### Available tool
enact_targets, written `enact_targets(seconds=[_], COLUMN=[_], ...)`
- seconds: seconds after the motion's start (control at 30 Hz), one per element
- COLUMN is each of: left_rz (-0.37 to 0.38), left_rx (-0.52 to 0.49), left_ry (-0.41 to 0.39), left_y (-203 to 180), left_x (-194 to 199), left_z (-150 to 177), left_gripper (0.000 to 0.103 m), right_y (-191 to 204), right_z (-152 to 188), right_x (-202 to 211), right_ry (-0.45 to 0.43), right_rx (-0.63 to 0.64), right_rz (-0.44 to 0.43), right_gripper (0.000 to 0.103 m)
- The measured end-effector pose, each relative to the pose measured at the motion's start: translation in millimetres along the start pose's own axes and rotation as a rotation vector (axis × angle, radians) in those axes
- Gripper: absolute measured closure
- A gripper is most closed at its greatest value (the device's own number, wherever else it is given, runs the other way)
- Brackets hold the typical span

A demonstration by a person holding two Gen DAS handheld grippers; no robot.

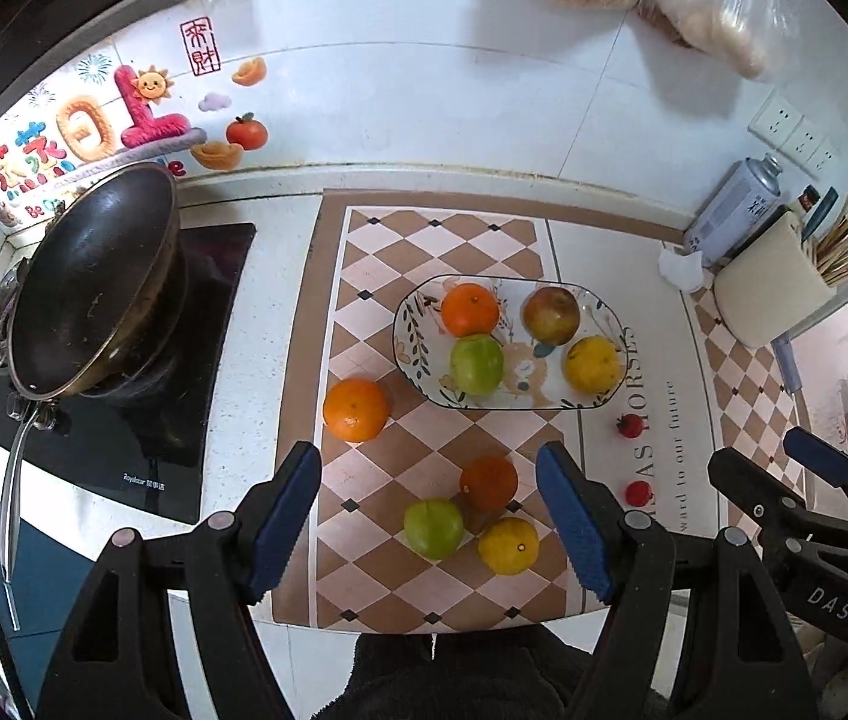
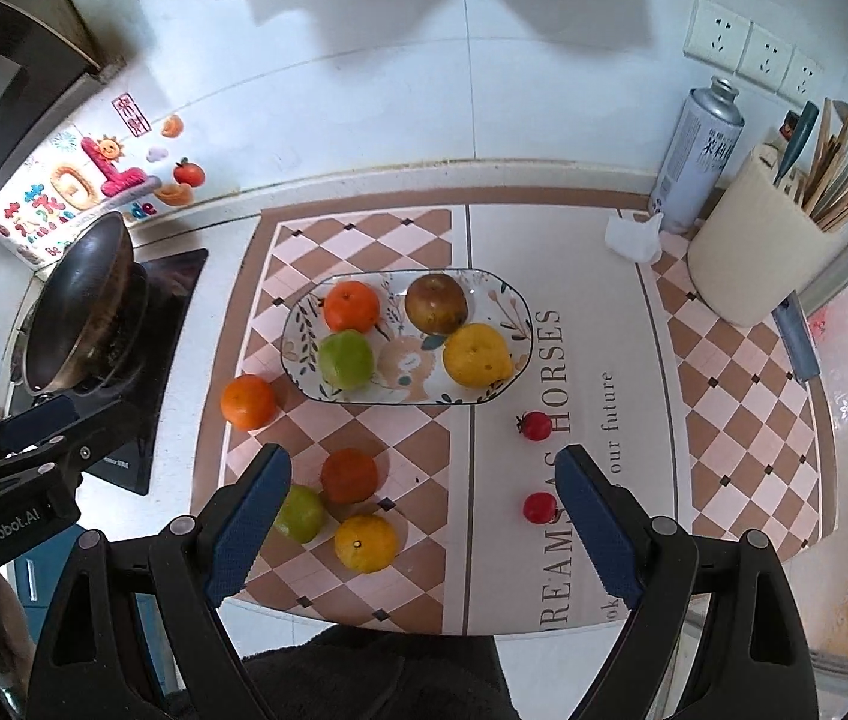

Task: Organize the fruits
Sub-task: 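Grasp another green apple with the left tool while the right tool grasps a yellow orange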

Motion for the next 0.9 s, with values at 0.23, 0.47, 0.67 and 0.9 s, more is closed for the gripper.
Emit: enact_targets(seconds=[0.23, 0.47, 0.67, 0.9], left_rz=[0.015, 0.021, -0.041, -0.139], left_rx=[-0.012, -0.003, -0.004, 0.019], left_ry=[-0.021, -0.017, 0.002, 0.145], left_y=[0.0, 1.9, 16.7, 45.1], left_x=[14.0, 13.3, -12.6, -81.0], left_z=[3.3, 2.6, 1.9, 28.4], left_gripper=[0.030, 0.030, 0.003, 0.003], right_y=[2.8, 4.6, 11.3, 36.5], right_z=[-0.2, 1.5, 25.9, 92.6], right_x=[14.9, 8.5, -53.1, -171.8], right_ry=[-0.022, -0.012, 0.129, 0.397], right_rx=[-0.008, -0.036, -0.060, -0.107], right_rz=[0.002, -0.027, -0.126, -0.285], right_gripper=[0.011, 0.010, 0.008, 0.008])
Point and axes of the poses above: each gripper's, at about its wrist camera, not at the fingertips, and x roughly against the way its jaws point, y to its left, z to its underside, the point moved 7 cm from there along -x, roughly the way its jaws point, and after that the axes turned 10 degrees about x, right-handed, at the moved point
